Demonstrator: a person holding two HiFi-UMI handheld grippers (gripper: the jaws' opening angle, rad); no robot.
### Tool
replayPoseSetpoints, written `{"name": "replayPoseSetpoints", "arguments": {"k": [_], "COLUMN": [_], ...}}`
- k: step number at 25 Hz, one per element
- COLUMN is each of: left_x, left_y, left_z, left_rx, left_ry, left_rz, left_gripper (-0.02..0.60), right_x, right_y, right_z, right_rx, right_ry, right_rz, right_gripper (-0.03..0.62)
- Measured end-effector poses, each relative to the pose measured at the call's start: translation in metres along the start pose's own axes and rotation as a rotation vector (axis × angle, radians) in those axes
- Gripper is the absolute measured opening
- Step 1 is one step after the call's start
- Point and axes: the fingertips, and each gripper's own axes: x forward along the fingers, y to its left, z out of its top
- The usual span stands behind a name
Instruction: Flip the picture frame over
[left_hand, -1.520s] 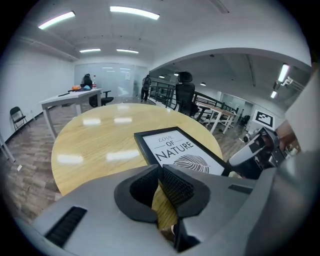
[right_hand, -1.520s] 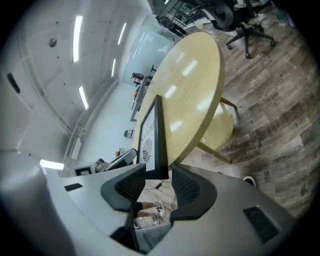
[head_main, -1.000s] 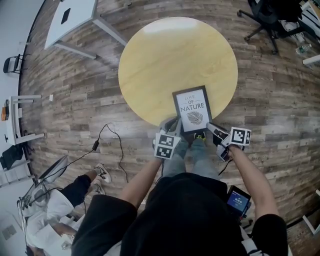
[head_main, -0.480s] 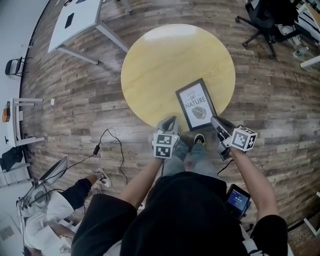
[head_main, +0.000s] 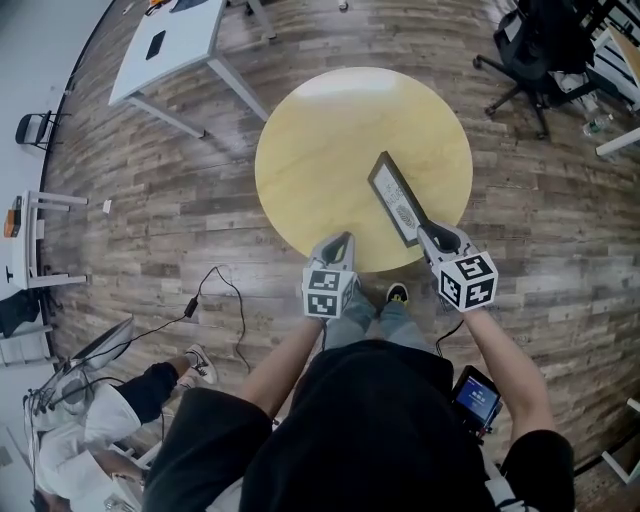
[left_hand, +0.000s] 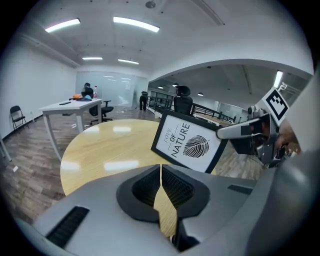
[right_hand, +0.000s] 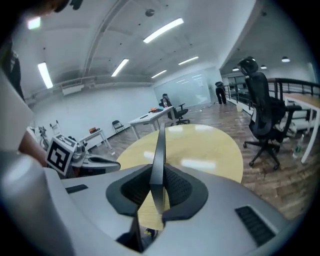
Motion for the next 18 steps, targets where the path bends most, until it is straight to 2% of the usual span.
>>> {"name": "replayPoseSetpoints", "arguments": {"k": [4, 9, 14, 18], "left_x": [-0.011, -0.019, -0.024, -0.029], "left_y": [0.013, 0.029, 0.045, 0.057], "left_z": [0.004, 0.001, -0.007, -0.008], "left_rx": [-0.014, -0.034, -0.044, -0.044], "left_ry": [-0.017, -0.015, -0.010, -0.010], "left_rz": [0.021, 0.048, 0.056, 0.063], "left_gripper": [0.029, 0.029, 0.029, 0.029], "right_x": [0.010, 0.021, 0.031, 0.037], "right_y": [0.024, 0.047, 0.063, 0.078], "right_z": [0.005, 0.006, 0.001, -0.005], "right_rx": [-0.214, -0.362, -0.575, -0.658], "right_ry": [0.045, 0.075, 0.113, 0.134], "right_rz": [0.008, 0.043, 0.021, 0.063], "right_gripper": [0.078, 0.078, 0.078, 0.078]}}
